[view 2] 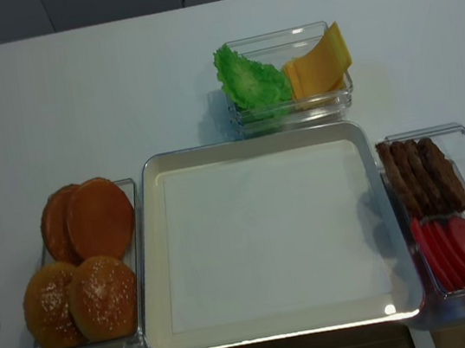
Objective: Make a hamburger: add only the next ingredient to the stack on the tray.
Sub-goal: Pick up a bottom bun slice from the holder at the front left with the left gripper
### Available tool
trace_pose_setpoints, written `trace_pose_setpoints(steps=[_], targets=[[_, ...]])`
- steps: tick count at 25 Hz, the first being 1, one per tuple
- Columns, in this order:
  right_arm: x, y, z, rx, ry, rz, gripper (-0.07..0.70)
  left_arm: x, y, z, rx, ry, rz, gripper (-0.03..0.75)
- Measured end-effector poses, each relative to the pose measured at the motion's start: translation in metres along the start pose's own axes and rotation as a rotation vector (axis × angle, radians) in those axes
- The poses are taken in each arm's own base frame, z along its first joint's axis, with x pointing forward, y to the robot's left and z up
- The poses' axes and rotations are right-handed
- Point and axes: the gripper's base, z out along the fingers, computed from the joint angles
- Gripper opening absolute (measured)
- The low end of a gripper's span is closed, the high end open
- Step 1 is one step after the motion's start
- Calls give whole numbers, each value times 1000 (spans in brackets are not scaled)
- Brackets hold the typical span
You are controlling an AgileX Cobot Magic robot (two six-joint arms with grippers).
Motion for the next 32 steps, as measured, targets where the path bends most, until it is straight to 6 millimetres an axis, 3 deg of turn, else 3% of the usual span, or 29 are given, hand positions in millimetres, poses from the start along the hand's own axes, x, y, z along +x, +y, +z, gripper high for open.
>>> trace_pose_setpoints(steps=[5,13,18,25,32], targets=[[0,0,0,0,0,0,374,-42,-5,25,2,98,-6,437],[0,0,0,0,0,0,373,-118,-19,91,56,231,9,432],[0,0,0,0,0,0,373,-150,-22,131,63,276,57,431],[0,0,0,0,0,0,372,-154,-7,174,105,490,119,430],[0,0,0,0,0,0,372,-146,25,189,190,576,179,407]])
